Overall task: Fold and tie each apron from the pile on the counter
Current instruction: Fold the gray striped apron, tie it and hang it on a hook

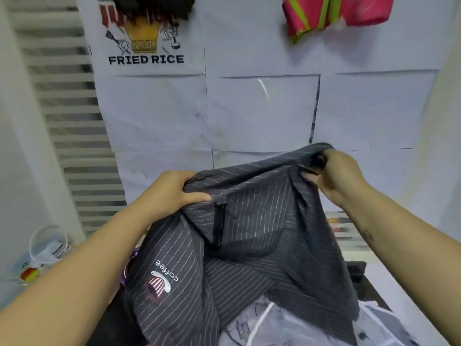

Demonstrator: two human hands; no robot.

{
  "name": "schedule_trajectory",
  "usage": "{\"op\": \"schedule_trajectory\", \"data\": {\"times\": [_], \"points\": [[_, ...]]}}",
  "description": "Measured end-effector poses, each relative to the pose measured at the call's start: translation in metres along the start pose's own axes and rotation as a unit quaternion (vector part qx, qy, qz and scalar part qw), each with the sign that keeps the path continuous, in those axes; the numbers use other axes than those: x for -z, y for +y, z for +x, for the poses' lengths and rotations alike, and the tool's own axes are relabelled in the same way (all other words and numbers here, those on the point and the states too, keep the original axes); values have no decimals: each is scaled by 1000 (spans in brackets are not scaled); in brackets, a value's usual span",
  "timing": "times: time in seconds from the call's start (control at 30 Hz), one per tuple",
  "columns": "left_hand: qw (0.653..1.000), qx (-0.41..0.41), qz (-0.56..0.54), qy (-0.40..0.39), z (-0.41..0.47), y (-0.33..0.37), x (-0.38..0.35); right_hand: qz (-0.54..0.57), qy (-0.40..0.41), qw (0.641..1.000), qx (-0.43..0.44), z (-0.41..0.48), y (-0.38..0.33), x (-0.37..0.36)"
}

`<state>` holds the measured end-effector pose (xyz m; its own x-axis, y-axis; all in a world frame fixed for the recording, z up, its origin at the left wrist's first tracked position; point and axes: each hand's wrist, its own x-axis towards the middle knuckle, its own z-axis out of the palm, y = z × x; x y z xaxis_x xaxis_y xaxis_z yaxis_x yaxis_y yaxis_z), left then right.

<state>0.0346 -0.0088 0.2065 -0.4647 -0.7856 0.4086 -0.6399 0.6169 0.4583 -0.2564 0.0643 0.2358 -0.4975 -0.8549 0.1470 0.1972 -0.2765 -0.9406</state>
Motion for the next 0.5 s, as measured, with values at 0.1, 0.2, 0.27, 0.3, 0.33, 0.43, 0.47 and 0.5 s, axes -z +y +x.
{"op": "schedule_trajectory", "data": {"times": [0.1,0.2,0.27,0.3,0.33,0.43,0.47,0.5], "points": [[998,-2,57,-8,3,1,13,-296,34,919,257,-3,-33,-2],[998,6,55,8,4,1,29,-471,-20,792,388,4,-58,9],[998,0,48,43,6,0,40,-620,-16,659,425,17,-65,18],[997,-5,46,58,8,2,45,-687,-8,595,416,21,-66,22],[997,-8,46,68,11,4,49,-740,-4,546,392,22,-65,23],[993,-16,82,82,21,20,55,-825,-51,512,235,9,-52,13],[991,-25,101,85,24,29,56,-832,-89,522,166,3,-47,8],[989,-38,112,88,26,37,56,-825,-131,538,116,-3,-42,2]]}}
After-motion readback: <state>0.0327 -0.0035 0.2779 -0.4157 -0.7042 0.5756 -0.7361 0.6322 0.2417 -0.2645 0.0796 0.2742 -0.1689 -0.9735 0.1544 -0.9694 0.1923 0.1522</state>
